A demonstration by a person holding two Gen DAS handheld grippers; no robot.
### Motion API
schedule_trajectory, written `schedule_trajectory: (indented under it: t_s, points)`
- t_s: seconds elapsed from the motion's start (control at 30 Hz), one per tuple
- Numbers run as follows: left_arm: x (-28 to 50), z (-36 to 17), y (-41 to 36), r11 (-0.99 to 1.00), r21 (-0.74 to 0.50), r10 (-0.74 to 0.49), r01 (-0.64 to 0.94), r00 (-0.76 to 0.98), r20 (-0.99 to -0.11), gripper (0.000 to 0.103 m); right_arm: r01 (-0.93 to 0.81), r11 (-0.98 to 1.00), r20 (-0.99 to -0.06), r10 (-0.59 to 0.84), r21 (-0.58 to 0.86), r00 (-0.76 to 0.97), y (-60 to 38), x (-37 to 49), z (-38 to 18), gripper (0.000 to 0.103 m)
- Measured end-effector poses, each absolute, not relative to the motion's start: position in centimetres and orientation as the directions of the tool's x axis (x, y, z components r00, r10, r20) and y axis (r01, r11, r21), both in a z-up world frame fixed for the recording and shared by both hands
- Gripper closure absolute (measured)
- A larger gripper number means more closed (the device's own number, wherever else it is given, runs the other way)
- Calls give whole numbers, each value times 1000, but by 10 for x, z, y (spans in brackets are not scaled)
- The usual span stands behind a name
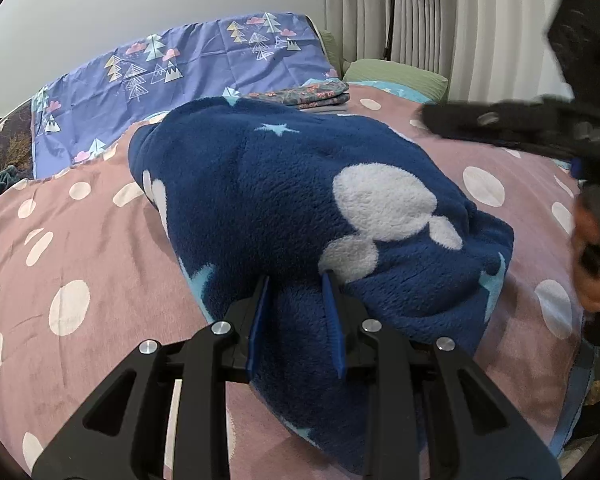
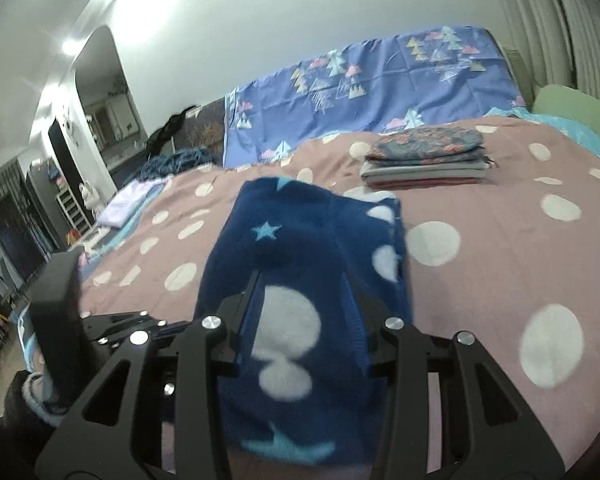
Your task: Fold small clothes
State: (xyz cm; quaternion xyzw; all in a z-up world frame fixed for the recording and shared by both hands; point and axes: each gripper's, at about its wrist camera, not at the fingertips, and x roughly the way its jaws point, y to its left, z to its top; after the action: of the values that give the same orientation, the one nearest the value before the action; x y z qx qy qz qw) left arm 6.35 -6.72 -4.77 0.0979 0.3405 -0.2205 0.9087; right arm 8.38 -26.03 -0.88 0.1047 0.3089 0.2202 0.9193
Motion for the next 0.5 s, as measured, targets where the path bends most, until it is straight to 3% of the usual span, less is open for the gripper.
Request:
schedule_trajectory:
  t_s: [0.1,0.17,0.5]
  points:
    - [65,-48,-66,881,15,-348,473,669,-657,75,-322,913,-653,404,249,641,-238,112,-53,59]
    - [66,-48,-67,882,11,-350,472,670,-654,75,-352,918,-623,385,183,681,-233,111,-60,58]
    - [66,-43,-60,870,-11,-383,494,660,-646,75,-315,926,-633,372,206,679,-235,108,-57,58]
